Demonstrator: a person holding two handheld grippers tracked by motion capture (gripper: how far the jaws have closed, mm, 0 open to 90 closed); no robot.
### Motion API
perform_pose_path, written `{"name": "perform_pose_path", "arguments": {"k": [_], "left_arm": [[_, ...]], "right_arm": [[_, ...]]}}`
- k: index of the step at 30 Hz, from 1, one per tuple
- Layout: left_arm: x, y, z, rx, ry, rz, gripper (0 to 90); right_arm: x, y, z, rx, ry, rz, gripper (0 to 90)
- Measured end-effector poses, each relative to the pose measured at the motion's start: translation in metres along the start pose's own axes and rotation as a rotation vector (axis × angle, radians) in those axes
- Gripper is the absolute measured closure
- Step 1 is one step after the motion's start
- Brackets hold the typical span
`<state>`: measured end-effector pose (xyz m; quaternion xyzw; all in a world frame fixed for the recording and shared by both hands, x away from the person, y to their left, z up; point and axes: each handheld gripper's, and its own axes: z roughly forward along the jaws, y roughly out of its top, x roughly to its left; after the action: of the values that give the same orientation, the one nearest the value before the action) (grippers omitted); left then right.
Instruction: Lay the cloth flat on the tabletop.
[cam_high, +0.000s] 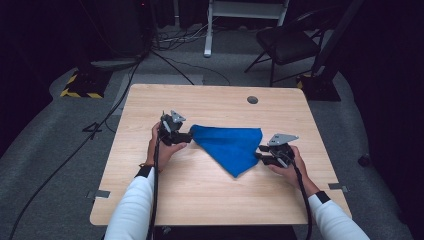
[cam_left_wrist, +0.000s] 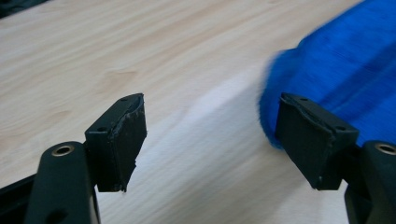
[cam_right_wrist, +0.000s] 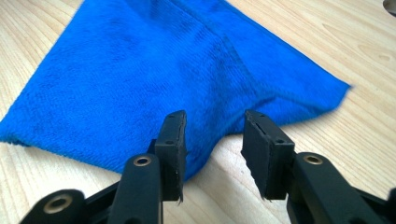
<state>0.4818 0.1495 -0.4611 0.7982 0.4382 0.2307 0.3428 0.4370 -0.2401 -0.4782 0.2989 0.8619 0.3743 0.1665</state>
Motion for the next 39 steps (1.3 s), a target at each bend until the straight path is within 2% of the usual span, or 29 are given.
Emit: {"name": "perform_pose_path", "arguments": {"k": [2, 5, 7, 17, 21, 24, 27, 29, 33, 36, 39], "left_arm": [[0.006, -0.002, 0.0, 0.005, 0.032, 0.004, 25.3], [0.013, -0.006, 0.0, 0.008, 0.013, -0.014, 24.8], [0.013, -0.007, 0.0, 0.014, -0.001, 0.011, 24.0], [-0.014, -0.008, -0.011, 0.018, -0.094, 0.121, 23.3], [-0.021, -0.013, -0.018, 0.036, -0.116, 0.167, 22.4], [-0.024, -0.02, -0.026, 0.042, -0.124, 0.178, 22.3], [-0.026, -0.027, -0.032, 0.057, -0.122, 0.185, 22.3], [-0.028, -0.032, -0.036, 0.072, -0.101, 0.213, 22.3], [-0.031, -0.039, -0.042, 0.082, -0.109, 0.221, 22.3], [-0.034, -0.045, -0.045, 0.103, -0.108, 0.246, 22.3], [-0.035, -0.048, -0.046, 0.119, -0.128, 0.235, 21.9]], "right_arm": [[0.001, 0.001, 0.001, 0.002, -0.003, -0.001, 58.3], [0.001, 0.002, 0.003, 0.003, -0.005, 0.003, 57.3], [0.0, 0.002, 0.003, 0.001, -0.004, 0.005, 56.7], [-0.004, 0.009, 0.012, -0.012, -0.031, 0.055, 46.9], [-0.003, 0.009, 0.018, 0.002, -0.045, 0.045, 44.2], [-0.005, 0.008, 0.02, 0.013, -0.054, 0.057, 41.9], [-0.007, 0.009, 0.023, 0.012, -0.055, 0.061, 44.4], [-0.007, 0.01, 0.025, 0.025, -0.04, 0.066, 50.9], [-0.001, 0.013, 0.028, 0.034, 0.008, 0.024, 67.2], [0.003, 0.012, 0.032, 0.053, 0.025, 0.001, 80.0], [0.004, 0.012, 0.032, 0.046, 0.033, -0.009, 87.2]]}}
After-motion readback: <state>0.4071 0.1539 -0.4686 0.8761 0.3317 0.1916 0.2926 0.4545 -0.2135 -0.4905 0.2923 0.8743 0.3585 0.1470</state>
